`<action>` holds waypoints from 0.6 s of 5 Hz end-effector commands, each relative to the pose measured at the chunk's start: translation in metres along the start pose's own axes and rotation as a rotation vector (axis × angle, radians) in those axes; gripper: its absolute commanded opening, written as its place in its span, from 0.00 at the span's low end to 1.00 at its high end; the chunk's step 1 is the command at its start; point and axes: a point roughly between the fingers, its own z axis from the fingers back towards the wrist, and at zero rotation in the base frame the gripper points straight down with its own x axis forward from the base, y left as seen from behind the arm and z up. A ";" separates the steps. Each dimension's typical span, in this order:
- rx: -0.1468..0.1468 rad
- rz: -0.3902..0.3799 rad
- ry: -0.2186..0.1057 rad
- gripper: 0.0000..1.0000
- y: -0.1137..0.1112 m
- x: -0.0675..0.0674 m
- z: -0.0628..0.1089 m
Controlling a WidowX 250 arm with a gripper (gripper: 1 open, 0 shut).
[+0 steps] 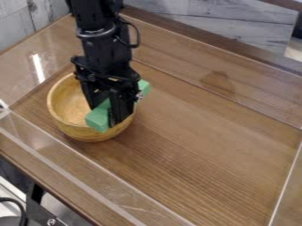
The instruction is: Put the green block in the brown bowl
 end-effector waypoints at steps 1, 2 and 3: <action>0.008 0.002 -0.036 0.00 0.004 0.005 0.007; 0.004 0.006 -0.038 0.00 0.006 0.006 0.006; 0.001 0.010 -0.041 0.00 0.008 0.007 0.005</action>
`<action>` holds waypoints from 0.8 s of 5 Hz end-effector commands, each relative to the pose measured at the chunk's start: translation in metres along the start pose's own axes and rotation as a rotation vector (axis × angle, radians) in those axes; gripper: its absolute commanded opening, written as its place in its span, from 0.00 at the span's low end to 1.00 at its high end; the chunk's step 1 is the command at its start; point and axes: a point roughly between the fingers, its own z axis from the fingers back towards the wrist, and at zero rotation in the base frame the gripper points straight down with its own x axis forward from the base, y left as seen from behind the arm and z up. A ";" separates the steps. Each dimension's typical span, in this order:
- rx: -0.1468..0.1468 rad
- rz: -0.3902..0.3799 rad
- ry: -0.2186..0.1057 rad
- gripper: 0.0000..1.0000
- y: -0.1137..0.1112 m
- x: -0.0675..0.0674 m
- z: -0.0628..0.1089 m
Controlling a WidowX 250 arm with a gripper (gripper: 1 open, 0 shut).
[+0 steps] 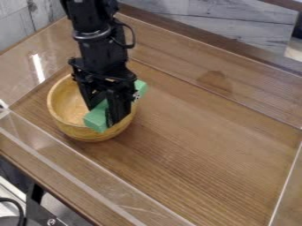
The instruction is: Put the green block in the brown bowl
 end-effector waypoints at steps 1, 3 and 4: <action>0.011 0.003 -0.038 0.00 0.003 0.008 0.009; 0.004 0.006 -0.037 0.00 0.004 0.013 0.009; 0.001 0.008 -0.037 0.00 0.004 0.016 0.009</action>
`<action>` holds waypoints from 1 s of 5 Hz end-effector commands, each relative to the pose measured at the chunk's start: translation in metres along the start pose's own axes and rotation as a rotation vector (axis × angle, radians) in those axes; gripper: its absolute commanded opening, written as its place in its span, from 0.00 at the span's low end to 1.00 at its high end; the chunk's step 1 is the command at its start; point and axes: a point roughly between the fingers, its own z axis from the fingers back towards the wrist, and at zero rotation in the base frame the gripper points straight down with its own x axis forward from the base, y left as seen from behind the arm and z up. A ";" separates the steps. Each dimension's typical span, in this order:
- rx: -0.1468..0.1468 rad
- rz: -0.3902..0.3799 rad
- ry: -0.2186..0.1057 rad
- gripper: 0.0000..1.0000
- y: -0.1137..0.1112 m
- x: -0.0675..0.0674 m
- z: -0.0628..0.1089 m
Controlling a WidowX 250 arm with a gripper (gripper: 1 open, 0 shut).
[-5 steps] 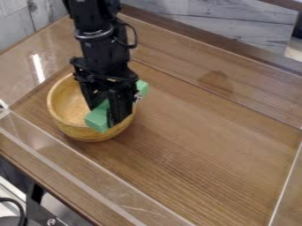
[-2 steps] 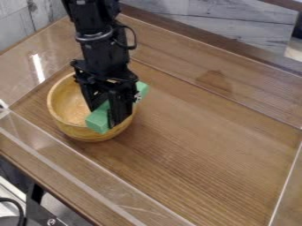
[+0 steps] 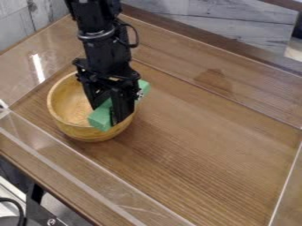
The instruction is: Put the green block in the brown bowl
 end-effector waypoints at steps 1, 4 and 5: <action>0.015 -0.001 -0.048 0.00 0.003 0.011 0.013; 0.009 0.004 -0.045 0.00 0.007 0.020 0.009; 0.006 0.005 -0.044 0.00 0.008 0.023 0.009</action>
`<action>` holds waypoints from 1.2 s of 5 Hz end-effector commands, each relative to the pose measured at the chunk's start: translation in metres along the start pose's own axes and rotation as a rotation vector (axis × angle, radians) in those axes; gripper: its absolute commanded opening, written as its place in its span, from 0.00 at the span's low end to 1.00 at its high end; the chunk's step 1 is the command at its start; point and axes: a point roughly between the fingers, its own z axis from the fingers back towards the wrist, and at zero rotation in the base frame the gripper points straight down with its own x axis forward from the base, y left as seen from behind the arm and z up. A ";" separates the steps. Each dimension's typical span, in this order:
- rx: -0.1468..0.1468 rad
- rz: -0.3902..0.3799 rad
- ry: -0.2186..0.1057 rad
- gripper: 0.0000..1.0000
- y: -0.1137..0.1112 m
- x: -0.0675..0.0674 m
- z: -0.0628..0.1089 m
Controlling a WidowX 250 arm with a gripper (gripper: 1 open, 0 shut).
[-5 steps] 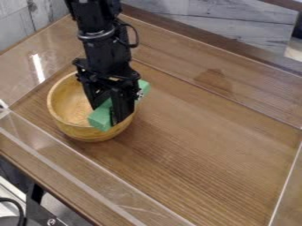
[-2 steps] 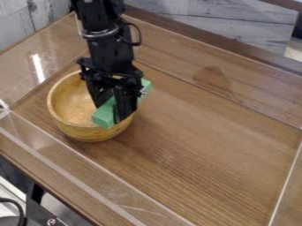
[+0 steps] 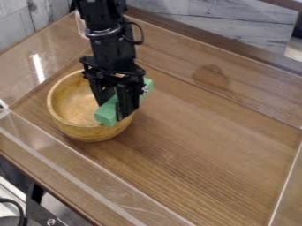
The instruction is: Put the green block in the brown bowl
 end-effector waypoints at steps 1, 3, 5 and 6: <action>0.015 0.000 -0.054 0.00 0.004 0.011 0.013; 0.011 -0.001 -0.054 0.00 0.008 0.017 0.010; 0.008 -0.002 -0.054 0.00 0.013 0.021 0.007; 0.006 -0.003 -0.054 0.00 0.014 0.024 0.005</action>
